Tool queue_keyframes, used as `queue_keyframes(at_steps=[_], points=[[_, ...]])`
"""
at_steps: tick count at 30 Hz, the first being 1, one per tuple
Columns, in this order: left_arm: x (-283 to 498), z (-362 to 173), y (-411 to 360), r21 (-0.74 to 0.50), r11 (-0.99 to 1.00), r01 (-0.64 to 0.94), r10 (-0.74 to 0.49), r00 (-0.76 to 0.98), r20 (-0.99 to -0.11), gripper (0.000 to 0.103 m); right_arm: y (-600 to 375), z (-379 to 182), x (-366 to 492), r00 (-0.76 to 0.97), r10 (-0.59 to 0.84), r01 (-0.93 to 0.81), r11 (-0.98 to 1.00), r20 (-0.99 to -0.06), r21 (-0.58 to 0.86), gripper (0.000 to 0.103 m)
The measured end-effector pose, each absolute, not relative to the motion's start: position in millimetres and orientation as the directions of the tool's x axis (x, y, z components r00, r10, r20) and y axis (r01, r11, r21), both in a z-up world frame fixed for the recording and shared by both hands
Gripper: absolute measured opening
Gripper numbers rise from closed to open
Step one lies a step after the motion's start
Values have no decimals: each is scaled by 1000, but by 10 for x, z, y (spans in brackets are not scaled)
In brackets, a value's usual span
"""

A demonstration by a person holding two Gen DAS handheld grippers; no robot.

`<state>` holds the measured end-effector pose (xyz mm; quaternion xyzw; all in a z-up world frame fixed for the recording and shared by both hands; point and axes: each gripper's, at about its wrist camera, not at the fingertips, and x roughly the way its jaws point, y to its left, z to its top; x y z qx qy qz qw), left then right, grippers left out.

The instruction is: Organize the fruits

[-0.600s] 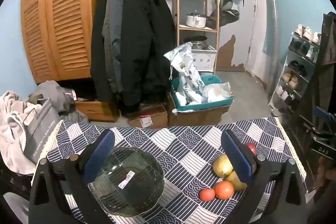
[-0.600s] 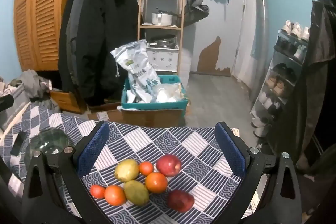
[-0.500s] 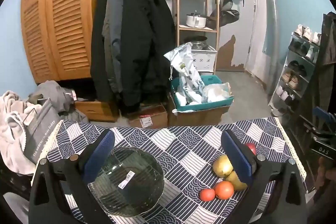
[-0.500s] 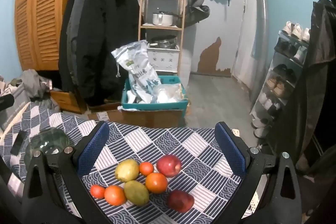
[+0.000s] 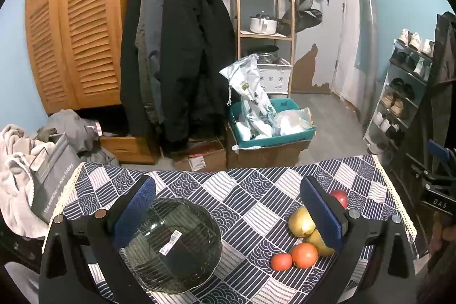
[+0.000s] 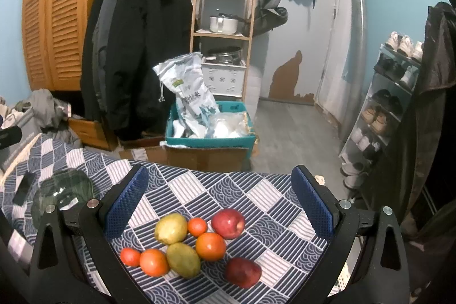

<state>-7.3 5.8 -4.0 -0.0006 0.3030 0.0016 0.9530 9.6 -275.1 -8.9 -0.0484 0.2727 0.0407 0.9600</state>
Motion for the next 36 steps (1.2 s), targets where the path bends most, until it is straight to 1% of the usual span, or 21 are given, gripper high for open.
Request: queue_keyframes(at_steps=[2, 7, 17, 25, 33, 36], points=[[18, -45, -53, -5, 1000, 0, -3, 822, -570, 102, -2743, -94, 91, 849, 52, -107, 992, -525, -74, 98], [12, -43, -53, -17, 1000, 2, -11, 828, -561, 102, -2735, -100, 90, 847, 50, -107, 991, -529, -77, 98], [-4, -49, -73, -15, 1000, 3, -11, 821, -571, 102, -2709, -97, 89, 846, 51, -111, 990, -530, -82, 98], [-1, -47, -86, 40, 999, 4, 21, 807, -590, 102, -2708, -96, 87, 846, 51, -112, 990, -530, -82, 98], [-3, -43, -82, -1, 1000, 2, -2, 818, -576, 102, -2705, -99, 87, 846, 50, -111, 990, -530, -83, 98], [0, -43, -84, 6, 1000, 2, 2, 810, -586, 102, -2706, -100, 84, 846, 51, -111, 990, -531, -82, 98]])
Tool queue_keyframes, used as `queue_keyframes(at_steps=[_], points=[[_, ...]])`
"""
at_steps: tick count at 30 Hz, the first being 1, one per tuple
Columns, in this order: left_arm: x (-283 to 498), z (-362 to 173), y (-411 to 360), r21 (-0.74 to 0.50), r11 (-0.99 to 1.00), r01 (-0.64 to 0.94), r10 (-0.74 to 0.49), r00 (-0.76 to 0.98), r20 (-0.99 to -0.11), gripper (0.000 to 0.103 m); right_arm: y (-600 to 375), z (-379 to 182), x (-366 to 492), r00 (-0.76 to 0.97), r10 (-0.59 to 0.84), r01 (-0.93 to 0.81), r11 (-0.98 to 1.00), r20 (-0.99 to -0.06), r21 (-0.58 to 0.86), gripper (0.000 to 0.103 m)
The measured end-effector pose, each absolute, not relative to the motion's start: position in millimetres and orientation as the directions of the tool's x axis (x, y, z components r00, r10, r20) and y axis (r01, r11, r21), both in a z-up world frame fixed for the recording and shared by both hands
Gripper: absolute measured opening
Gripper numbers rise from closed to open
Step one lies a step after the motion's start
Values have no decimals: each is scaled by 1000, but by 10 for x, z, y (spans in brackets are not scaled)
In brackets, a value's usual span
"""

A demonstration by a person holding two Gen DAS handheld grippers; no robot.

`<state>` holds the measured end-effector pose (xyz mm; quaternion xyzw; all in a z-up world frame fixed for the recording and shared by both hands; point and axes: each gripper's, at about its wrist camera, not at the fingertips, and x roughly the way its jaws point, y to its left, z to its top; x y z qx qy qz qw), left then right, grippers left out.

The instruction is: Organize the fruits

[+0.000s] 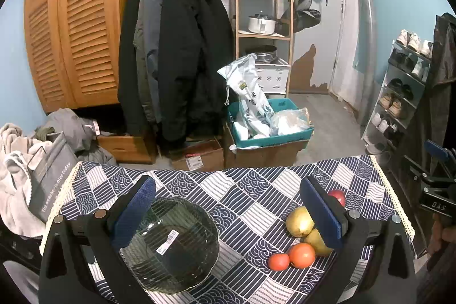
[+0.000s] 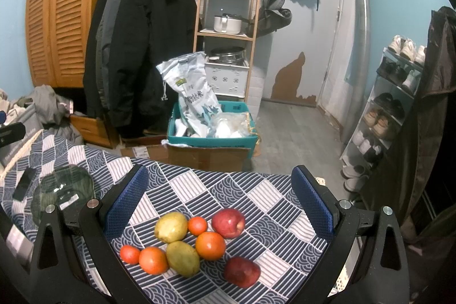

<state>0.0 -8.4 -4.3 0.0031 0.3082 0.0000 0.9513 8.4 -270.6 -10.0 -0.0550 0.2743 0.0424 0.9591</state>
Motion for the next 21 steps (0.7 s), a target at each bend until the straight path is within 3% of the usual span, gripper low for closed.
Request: queue_keyframes(at_steps=[21], points=[[-14, -50, -101, -17, 1000, 4, -14, 808, -589, 102, -2710, -103, 81, 845, 49, -111, 990, -532, -86, 98]])
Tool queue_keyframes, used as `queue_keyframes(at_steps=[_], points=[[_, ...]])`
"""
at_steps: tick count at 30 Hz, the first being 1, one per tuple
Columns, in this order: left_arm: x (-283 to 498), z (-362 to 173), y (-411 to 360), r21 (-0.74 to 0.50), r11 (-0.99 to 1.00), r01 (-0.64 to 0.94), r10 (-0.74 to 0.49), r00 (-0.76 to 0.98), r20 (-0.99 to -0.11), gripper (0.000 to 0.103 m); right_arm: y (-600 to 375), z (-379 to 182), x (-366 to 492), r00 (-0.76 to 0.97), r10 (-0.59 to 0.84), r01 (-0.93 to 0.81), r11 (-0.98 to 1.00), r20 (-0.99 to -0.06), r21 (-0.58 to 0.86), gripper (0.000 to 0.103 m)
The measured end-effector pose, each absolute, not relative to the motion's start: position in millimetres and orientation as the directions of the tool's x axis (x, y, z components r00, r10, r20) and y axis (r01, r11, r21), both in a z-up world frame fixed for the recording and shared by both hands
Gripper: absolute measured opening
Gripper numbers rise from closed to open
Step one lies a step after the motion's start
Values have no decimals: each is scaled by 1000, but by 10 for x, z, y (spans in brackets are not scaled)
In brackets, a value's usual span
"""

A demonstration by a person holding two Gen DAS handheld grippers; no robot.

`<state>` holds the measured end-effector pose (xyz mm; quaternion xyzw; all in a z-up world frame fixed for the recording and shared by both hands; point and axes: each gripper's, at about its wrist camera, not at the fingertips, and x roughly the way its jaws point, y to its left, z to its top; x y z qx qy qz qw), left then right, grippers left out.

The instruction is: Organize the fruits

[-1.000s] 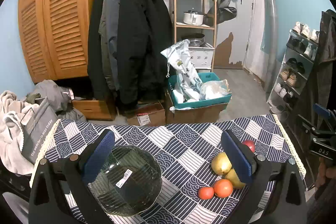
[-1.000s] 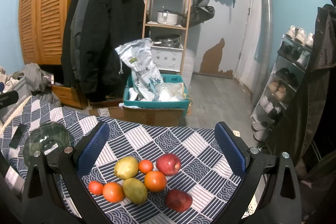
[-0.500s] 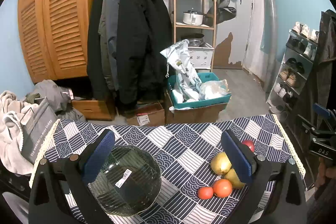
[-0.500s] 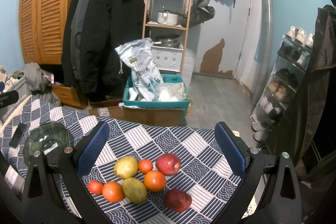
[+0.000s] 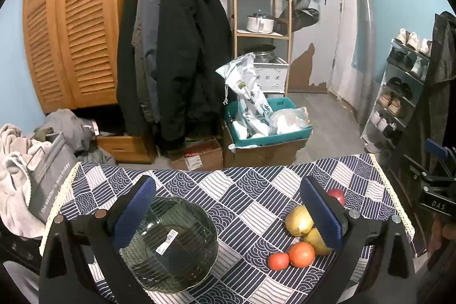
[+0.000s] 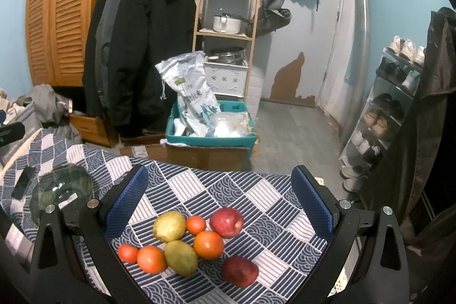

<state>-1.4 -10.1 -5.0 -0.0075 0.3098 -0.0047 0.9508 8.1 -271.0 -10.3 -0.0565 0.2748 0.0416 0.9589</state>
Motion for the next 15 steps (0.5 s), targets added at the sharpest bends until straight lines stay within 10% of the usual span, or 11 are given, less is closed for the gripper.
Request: queue_keyframes(at_steps=[15], points=[[95, -291, -251, 10, 999, 53, -32, 741, -671, 102, -2836, -304, 138, 812, 34, -109, 990, -582, -94, 98]])
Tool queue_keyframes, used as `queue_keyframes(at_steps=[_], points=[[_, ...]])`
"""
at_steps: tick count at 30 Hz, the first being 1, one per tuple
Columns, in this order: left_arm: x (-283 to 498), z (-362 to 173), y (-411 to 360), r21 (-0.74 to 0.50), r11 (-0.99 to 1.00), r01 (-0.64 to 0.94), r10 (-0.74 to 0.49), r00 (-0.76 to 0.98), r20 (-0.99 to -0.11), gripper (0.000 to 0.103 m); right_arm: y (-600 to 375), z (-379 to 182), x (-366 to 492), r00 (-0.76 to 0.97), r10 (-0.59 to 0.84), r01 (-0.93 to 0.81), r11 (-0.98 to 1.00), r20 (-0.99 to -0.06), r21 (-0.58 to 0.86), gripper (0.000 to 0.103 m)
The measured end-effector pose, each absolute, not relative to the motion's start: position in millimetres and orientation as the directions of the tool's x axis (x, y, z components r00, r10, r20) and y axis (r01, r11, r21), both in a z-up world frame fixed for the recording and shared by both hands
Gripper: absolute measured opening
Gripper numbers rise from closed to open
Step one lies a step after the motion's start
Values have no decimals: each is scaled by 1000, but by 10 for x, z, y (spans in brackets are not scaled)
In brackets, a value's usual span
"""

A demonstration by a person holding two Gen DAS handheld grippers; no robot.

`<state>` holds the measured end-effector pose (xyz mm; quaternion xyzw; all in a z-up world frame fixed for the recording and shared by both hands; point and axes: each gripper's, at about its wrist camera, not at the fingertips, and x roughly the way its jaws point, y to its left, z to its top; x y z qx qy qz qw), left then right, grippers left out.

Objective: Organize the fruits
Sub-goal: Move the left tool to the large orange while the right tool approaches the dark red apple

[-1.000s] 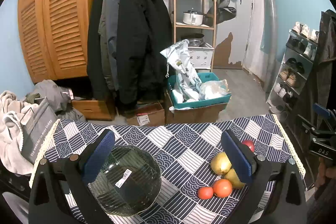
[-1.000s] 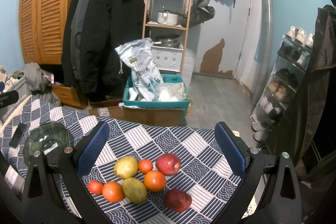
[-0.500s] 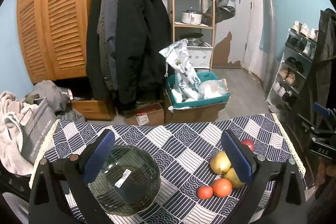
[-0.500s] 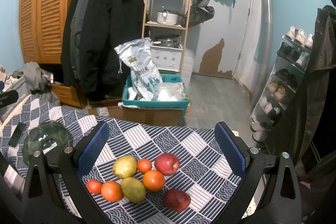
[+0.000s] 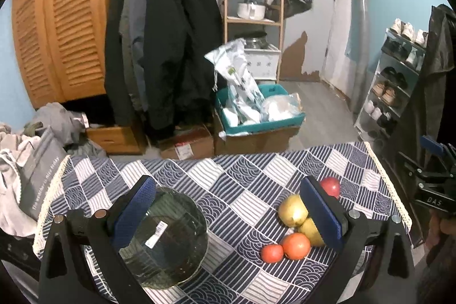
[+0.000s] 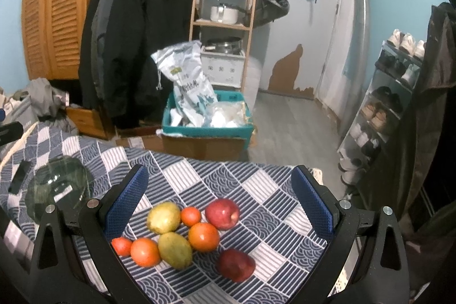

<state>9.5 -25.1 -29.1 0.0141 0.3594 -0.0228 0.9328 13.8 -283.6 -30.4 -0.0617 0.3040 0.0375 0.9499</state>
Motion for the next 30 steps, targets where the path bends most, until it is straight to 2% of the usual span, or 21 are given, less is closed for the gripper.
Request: queue_keyframes(at_steps=[10, 30], points=[[209, -670, -396, -41, 992, 119, -108, 641, -760, 102, -2958, -618, 214, 751, 15, -97, 992, -660, -87, 98], [436, -1568, -984, 5, 967, 255, -122, 479, -870, 102, -3355, -1539, 414, 543, -22, -34, 998, -840, -48, 98]])
